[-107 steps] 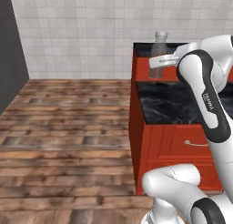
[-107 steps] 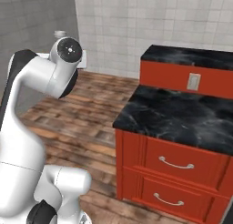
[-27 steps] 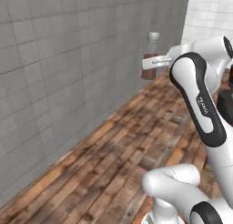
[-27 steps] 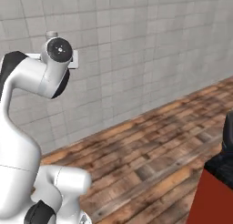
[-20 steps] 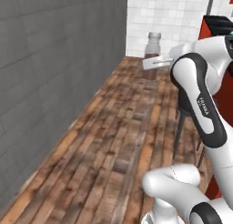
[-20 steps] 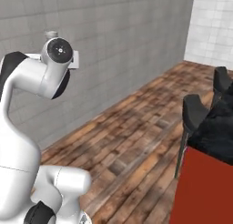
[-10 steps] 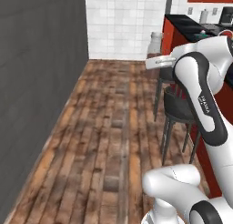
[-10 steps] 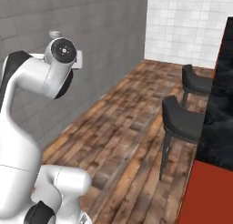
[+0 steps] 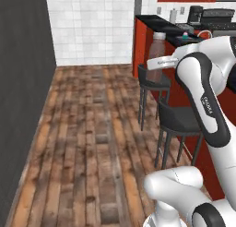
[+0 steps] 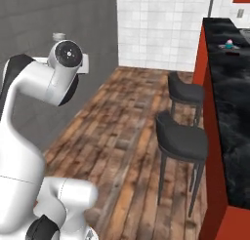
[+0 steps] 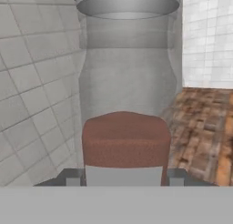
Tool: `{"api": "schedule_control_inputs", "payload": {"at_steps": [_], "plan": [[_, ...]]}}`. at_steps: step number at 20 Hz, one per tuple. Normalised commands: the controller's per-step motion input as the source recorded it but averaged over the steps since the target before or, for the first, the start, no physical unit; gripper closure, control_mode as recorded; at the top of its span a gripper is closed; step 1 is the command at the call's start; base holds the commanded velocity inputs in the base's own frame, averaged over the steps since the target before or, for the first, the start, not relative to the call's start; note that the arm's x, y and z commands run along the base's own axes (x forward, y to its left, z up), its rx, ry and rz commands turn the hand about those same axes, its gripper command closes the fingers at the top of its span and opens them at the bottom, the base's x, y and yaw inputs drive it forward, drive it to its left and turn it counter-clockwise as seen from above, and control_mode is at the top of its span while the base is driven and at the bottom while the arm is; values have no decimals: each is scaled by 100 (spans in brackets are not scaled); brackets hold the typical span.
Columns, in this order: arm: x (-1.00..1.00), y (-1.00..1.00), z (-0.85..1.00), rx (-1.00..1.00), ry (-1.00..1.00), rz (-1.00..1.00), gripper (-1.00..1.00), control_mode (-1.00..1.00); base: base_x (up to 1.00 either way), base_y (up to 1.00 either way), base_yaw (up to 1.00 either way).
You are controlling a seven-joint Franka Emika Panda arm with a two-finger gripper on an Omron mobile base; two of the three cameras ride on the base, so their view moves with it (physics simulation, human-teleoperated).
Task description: Take the cinnamon bottle from the cabinet and place it on the dining table, next to the plate with the cupcake. Then take the chocolate from the dining counter and place it on the cupcake plate.
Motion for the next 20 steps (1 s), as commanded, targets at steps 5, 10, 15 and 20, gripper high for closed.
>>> {"api": "schedule_control_inputs", "payload": {"at_steps": [5, 10, 15, 20], "plan": [[0, 0, 0, 0, 0, 0, 100, 100, 73, 45, -28], [0, 0, 0, 0, 0, 0, 100, 100, 71, 50, -23], [0, 0, 0, 0, 0, 0, 100, 100, 70, 55, -16], [0, 0, 0, 0, 0, 0, 100, 100, 71, 53, -17]]}}
